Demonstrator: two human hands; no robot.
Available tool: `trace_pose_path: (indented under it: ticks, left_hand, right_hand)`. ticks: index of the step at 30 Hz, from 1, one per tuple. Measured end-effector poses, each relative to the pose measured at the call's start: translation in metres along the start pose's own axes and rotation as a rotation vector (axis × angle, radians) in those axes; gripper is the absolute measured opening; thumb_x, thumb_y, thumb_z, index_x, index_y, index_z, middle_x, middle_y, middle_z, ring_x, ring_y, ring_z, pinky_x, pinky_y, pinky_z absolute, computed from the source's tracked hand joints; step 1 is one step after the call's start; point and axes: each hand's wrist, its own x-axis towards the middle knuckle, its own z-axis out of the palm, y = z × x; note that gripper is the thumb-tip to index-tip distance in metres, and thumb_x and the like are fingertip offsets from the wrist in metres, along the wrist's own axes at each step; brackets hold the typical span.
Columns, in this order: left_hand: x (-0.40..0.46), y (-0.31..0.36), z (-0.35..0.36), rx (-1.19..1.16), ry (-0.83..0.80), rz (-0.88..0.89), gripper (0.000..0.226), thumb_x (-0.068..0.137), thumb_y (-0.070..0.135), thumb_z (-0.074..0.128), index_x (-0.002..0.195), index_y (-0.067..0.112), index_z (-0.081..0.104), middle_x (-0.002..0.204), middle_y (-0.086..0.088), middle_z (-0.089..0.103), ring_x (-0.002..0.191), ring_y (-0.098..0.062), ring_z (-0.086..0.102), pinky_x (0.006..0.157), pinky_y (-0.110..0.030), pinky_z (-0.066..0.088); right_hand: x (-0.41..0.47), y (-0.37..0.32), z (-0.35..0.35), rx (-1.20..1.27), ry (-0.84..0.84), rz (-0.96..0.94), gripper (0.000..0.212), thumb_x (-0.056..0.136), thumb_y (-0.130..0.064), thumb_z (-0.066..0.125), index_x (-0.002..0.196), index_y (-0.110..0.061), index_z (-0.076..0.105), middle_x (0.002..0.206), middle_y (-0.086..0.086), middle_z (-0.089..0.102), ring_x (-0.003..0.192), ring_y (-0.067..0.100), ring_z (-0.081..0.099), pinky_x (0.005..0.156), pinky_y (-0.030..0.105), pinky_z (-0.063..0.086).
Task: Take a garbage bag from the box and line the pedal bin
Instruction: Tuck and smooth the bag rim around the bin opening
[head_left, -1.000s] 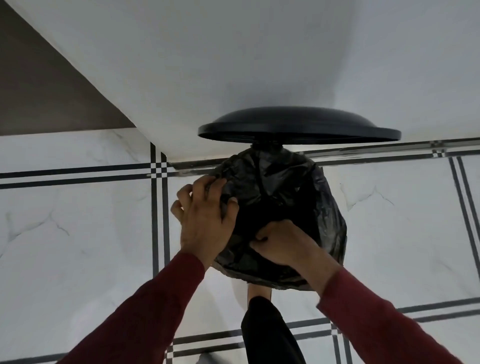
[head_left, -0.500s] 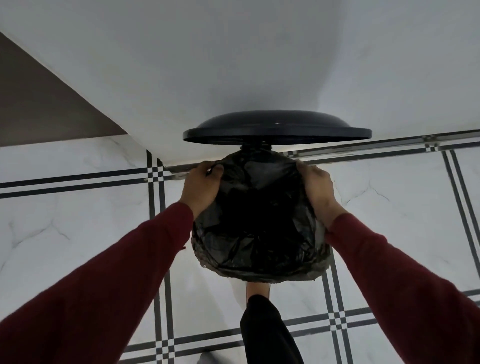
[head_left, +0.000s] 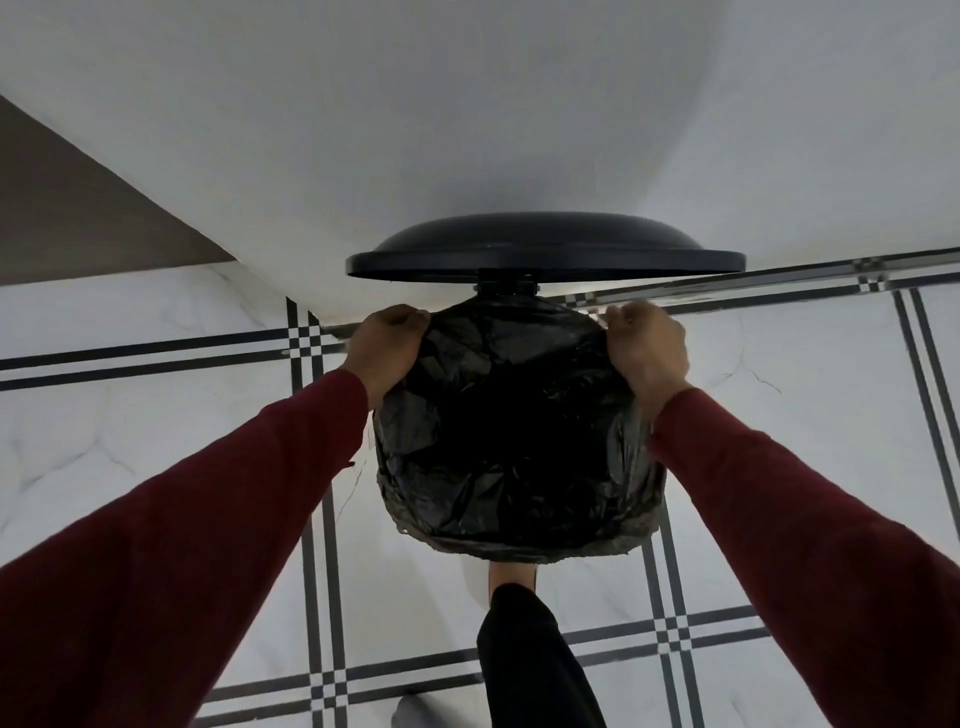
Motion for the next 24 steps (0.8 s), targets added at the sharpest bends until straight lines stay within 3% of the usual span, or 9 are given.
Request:
trace_pose_path:
  ticks: [3, 6, 8, 12, 14, 17, 20, 22, 24]
  left_hand:
    - [0.001, 0.004, 0.004, 0.089, 0.101, 0.019, 0.033, 0.093, 0.043, 0.055, 0.102, 0.021, 0.078, 0.121, -0.014, 0.067, 0.125, -0.035, 0.054, 0.107, -0.045, 0.046]
    - [-0.001, 0.008, 0.01, 0.122, 0.12, 0.111, 0.033, 0.094, 0.047, 0.057, 0.112, 0.026, 0.073, 0.092, 0.0, 0.073, 0.09, -0.013, 0.066, 0.077, -0.024, 0.049]
    - [0.0, 0.008, 0.015, 0.189, 0.054, 0.138, 0.032, 0.098, 0.047, 0.053, 0.115, 0.025, 0.069, 0.095, 0.001, 0.072, 0.088, -0.014, 0.064, 0.075, -0.025, 0.043]
    - [0.009, 0.01, 0.019, 0.332, -0.008, 0.123, 0.049, 0.105, 0.05, 0.041, 0.101, 0.007, 0.065, 0.099, -0.011, 0.065, 0.103, -0.032, 0.06, 0.081, -0.032, 0.036]
    - [0.014, 0.01, 0.019, 0.336, -0.001, 0.105, 0.053, 0.104, 0.054, 0.039, 0.095, 0.008, 0.064, 0.096, -0.011, 0.063, 0.105, -0.035, 0.06, 0.082, -0.035, 0.039]
    - [0.014, 0.008, 0.019, 0.371, 0.009, 0.083, 0.061, 0.103, 0.059, 0.037, 0.106, 0.007, 0.068, 0.103, -0.014, 0.059, 0.116, -0.041, 0.054, 0.097, -0.044, 0.043]
    - [0.016, 0.006, 0.02, 0.336, 0.013, 0.073, 0.07, 0.102, 0.063, 0.037, 0.096, -0.001, 0.066, 0.085, -0.01, 0.061, 0.096, -0.035, 0.059, 0.078, -0.037, 0.038]
    - [0.015, 0.005, 0.02, 0.322, 0.016, 0.073, 0.069, 0.101, 0.066, 0.038, 0.087, 0.002, 0.06, 0.076, -0.006, 0.058, 0.086, -0.031, 0.057, 0.071, -0.037, 0.034]
    - [0.015, 0.004, 0.018, 0.317, 0.009, 0.063, 0.069, 0.1, 0.069, 0.037, 0.077, 0.006, 0.055, 0.073, -0.008, 0.057, 0.082, -0.031, 0.058, 0.069, -0.037, 0.035]
  right_hand:
    - [-0.02, -0.004, 0.0, 0.063, 0.275, -0.184, 0.032, 0.086, -0.019, 0.046, 0.109, -0.023, 0.069, 0.108, 0.008, 0.073, 0.105, 0.038, 0.064, 0.086, 0.042, 0.05]
    - [-0.031, -0.008, 0.011, 0.206, 0.18, -0.408, 0.025, 0.09, -0.024, 0.051, 0.097, -0.022, 0.075, 0.097, 0.007, 0.071, 0.096, 0.033, 0.065, 0.076, 0.03, 0.046]
    - [-0.026, -0.01, 0.019, 0.093, 0.103, -0.489, 0.028, 0.097, -0.034, 0.054, 0.099, -0.018, 0.077, 0.1, 0.011, 0.071, 0.099, 0.034, 0.065, 0.081, 0.03, 0.046]
    - [0.003, -0.022, 0.025, 0.073, -0.184, -0.196, 0.05, 0.098, -0.056, 0.051, 0.092, -0.013, 0.075, 0.107, 0.015, 0.073, 0.107, 0.035, 0.065, 0.084, 0.032, 0.043]
    - [0.017, -0.028, 0.024, 0.22, -0.306, -0.025, 0.054, 0.086, -0.062, 0.062, 0.091, -0.01, 0.077, 0.103, 0.013, 0.076, 0.105, 0.035, 0.069, 0.09, 0.035, 0.052]
    - [0.023, -0.029, 0.022, 0.395, -0.451, 0.091, 0.055, 0.072, -0.058, 0.073, 0.097, -0.009, 0.079, 0.101, 0.016, 0.079, 0.097, 0.037, 0.075, 0.09, 0.046, 0.06]
    - [0.027, -0.026, 0.029, 0.332, -0.345, 0.099, 0.05, 0.077, -0.059, 0.066, 0.087, -0.011, 0.075, 0.095, 0.01, 0.078, 0.087, 0.028, 0.073, 0.081, 0.037, 0.058]
    - [0.027, -0.026, 0.033, 0.221, -0.202, 0.054, 0.056, 0.082, -0.061, 0.053, 0.089, -0.009, 0.074, 0.096, 0.008, 0.072, 0.093, 0.028, 0.066, 0.079, 0.032, 0.047]
    - [0.026, -0.027, 0.037, 0.156, -0.17, 0.013, 0.064, 0.087, -0.061, 0.043, 0.098, -0.006, 0.074, 0.104, 0.013, 0.071, 0.103, 0.033, 0.063, 0.081, 0.033, 0.039]
